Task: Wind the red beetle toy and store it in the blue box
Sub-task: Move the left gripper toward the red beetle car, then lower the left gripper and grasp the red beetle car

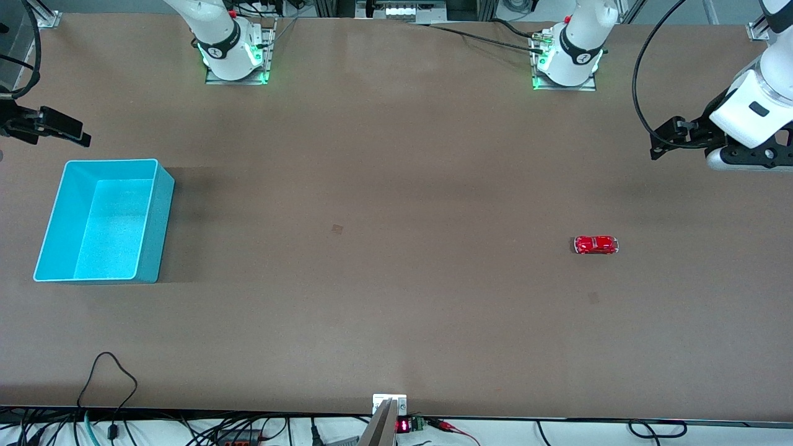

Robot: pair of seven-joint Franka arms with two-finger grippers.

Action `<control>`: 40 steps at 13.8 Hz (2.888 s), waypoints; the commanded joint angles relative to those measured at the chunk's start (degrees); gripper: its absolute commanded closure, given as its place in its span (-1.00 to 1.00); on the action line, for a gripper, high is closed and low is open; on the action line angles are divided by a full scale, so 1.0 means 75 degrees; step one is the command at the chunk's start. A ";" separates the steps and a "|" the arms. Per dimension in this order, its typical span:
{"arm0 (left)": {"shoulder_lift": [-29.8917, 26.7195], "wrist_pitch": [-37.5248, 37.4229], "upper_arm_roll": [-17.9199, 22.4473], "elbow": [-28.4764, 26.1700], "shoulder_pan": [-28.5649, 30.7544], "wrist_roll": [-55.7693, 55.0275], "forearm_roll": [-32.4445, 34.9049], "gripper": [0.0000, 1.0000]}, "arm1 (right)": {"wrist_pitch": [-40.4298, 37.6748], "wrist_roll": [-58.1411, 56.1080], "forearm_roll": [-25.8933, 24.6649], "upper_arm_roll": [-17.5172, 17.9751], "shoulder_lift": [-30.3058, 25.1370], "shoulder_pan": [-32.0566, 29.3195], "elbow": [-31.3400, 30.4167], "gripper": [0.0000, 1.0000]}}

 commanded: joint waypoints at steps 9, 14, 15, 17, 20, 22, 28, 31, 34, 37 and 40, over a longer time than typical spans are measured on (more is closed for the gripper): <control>0.0051 -0.0799 -0.0050 0.0053 0.0079 0.0246 -0.0118 -1.00 | -0.0128 0.0022 -0.0079 0.0029 0.0678 0.0039 0.0110 -1.00; 0.0215 -0.2043 -0.0120 0.0053 -0.0038 0.0501 -0.0130 -1.00 | -0.0304 0.0057 -0.0067 0.0041 0.0831 0.0121 0.0075 -1.00; 0.0273 -0.2079 -0.0120 0.0018 -0.0038 0.1072 -0.0130 -1.00 | -0.0386 0.0069 -0.0091 0.0041 0.0831 0.0121 0.0064 -1.00; 0.0518 -0.2033 -0.0120 -0.0064 -0.0003 0.2710 -0.0130 -1.00 | -0.0410 0.0057 -0.0102 0.0041 0.0831 0.0109 0.0064 -1.00; 0.1162 -0.1356 -0.0108 -0.0100 0.0103 0.5041 -0.0095 -1.00 | -0.0422 0.0045 -0.0114 0.0041 0.0831 0.0109 0.0052 -1.00; 0.1561 -0.0537 -0.0108 -0.0379 0.0231 0.6333 -0.0037 -1.00 | -0.0457 0.0057 -0.0114 0.0041 0.0831 0.0121 0.0052 -1.00; 0.2124 0.3493 -0.0097 -0.2230 0.0384 0.9454 0.0208 -1.00 | -0.0480 0.0057 -0.0126 0.0041 0.0843 0.0121 0.0028 -1.00; 0.2487 0.4877 -0.0097 -0.2770 0.0384 1.0110 0.0315 -1.00 | -0.0480 0.0115 -0.0114 0.0041 0.0843 0.0121 -0.0018 -1.00; 0.3131 0.5677 -0.0097 -0.2842 0.0524 1.0709 0.0315 -1.00 | -0.0538 0.0127 -0.0114 0.0041 0.0843 0.0097 -0.0019 -1.00; 0.3682 0.6660 -0.0097 -0.2842 0.0758 1.1353 0.0315 -1.00 | -0.0562 0.0116 -0.0114 0.0041 0.0843 0.0074 -0.0019 -1.00; 0.3930 0.7096 -0.0097 -0.2819 0.0806 1.1915 0.0315 -0.61 | -0.0609 0.0104 -0.0114 0.0041 0.0855 0.0027 -0.0030 -1.00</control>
